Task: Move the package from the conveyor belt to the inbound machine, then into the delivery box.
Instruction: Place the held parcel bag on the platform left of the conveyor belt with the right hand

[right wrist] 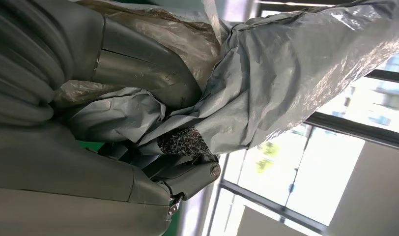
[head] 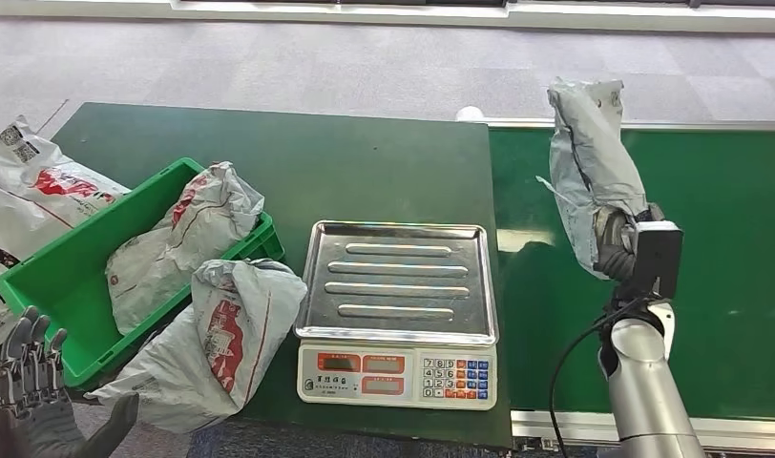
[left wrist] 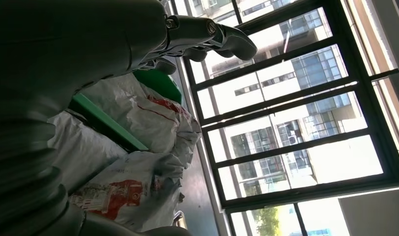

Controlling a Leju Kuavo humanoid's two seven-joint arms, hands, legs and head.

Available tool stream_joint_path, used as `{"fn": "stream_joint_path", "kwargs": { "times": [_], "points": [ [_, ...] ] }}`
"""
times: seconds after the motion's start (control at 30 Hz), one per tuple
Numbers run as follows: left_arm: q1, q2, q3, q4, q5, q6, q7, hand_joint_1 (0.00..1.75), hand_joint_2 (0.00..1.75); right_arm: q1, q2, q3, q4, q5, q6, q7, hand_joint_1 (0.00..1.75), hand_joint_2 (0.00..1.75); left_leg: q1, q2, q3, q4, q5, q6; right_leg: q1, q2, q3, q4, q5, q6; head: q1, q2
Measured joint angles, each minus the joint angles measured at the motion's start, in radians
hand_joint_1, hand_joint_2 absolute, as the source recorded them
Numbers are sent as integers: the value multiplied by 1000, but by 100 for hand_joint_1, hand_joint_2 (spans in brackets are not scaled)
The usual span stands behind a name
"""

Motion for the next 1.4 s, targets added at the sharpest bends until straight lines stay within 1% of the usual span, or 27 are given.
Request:
{"fn": "stream_joint_path", "kwargs": {
  "times": [0.07, 0.17, 0.27, 0.4, 0.47, 0.5, 0.53, 0.57, 0.63, 0.7, 0.73, 0.8, 0.93, 1.07, 1.13, 1.27, 1.4],
  "points": [
    [-9, -1, -8, 7, -2, 12, 0, 0, 175, 45, 7, 27, -127, 3, -33, 3, 175, 175, 0, 1, 0, 0, 0, 0, 0, 1, 0, 0, 0, 0, 0, 0],
    [-16, -1, -14, 15, -3, 20, 0, 0, 175, 85, 9, 49, -244, -1, -47, 9, 175, 175, 0, 3, 0, 0, 0, -1, 0, 2, -1, 0, 0, 0, 0, 0],
    [-18, -1, -23, 20, -1, 27, 0, 0, 175, 105, 10, 59, -307, -14, -53, -1, 175, 175, 0, 3, 1, 0, 0, 0, -1, 2, 0, 0, 0, 0, 0, 0],
    [-19, 1, -33, 28, 2, 44, -1, 0, 175, 137, 9, 78, -384, -27, -94, -62, 175, 175, 0, 3, 1, 0, 0, 0, -2, 2, 0, 0, 1, 1, 0, 0],
    [-20, 6, -41, 32, 7, 61, -6, 0, 175, 159, 3, 96, -432, -36, -94, -71, 175, 175, 0, 3, 1, 0, 0, 0, -2, 2, 0, 0, 1, 1, 0, 0],
    [-20, 10, -45, 34, 11, 69, -10, 0, 175, 169, -6, 107, -455, -39, -70, -63, 175, 175, 0, 3, 1, 0, 0, 0, -2, 2, 0, 0, 1, 1, 0, 0],
    [-21, 14, -49, 37, 16, 76, -14, 0, 175, 179, -23, 122, -475, -34, -22, -43, 175, 175, 0, 3, 1, 0, 0, 0, -2, 2, -1, 0, 1, 1, 0, 0],
    [-22, 20, -52, 39, 19, 80, -18, 0, 175, 185, -46, 141, -492, -13, 49, -10, 175, 175, 0, 3, 0, 0, 0, 0, -2, 3, -1, 0, 1, 1, 0, 0],
    [-29, 29, -55, 46, 23, 82, -23, 0, 175, 192, -104, 191, -514, 78, 229, 83, 175, 175, 0, 3, 1, 0, 0, 0, -1, 3, -1, 0, 1, 1, 0, 0],
    [-40, 34, -55, 52, 18, 73, -25, 0, 175, 196, -157, 259, -526, 201, 390, 178, 175, 175, 0, 3, 1, 0, 0, 0, -1, 3, -1, 0, 1, 1, 0, 0],
    [-43, 35, -55, 55, 14, 67, -24, 0, 175, 197, -178, 295, -529, 252, 446, 217, 175, 175, 0, 3, 1, 0, 0, 0, -1, 3, -1, 0, 1, 1, 0, 0],
    [-47, 35, -56, 57, 2, 53, -18, 0, 175, 197, -215, 365, -533, 309, 519, 270, 175, 175, 0, 3, 0, 0, 0, 0, -1, 3, 0, 0, 1, 1, 0, 0],
    [-48, 35, -58, 57, -13, 28, -8, 0, 175, 178, -286, 457, -537, 307, 604, 306, 175, 175, 0, 3, 1, 0, 1, 0, -1, 3, 0, 0, 1, 1, 0, 0],
    [-53, 32, -58, 57, -21, 5, -2, 0, 175, 143, -357, 498, -551, 276, 696, 319, 175, 175, 0, 3, 1, 0, 1, 0, -2, 3, 0, 0, 2, 1, 0, 0],
    [-57, 29, -58, 56, -25, -4, 2, 0, 175, 120, -382, 512, -558, 260, 733, 320, 175, 175, 0, 3, 1, 0, 1, 0, -3, 3, 0, 0, 2, 2, 0, 0],
    [-66, 17, -58, 56, -35, -32, 9, 0, 175, 56, -405, 532, -563, 229, 760, 331, 175, 175, 0, 4, 1, 0, 1, 0, -2, 4, 0, 0, 2, 2, 0, 0],
    [-73, 2, -58, 56, -53, -59, 12, 0, 175, -16, -399, 543, -559, 231, 712, 329, 175, 175, 0, 4, 1, 0, 2, 0, -2, 4, 0, 0, 2, 2, 0, 0]
  ]
}}
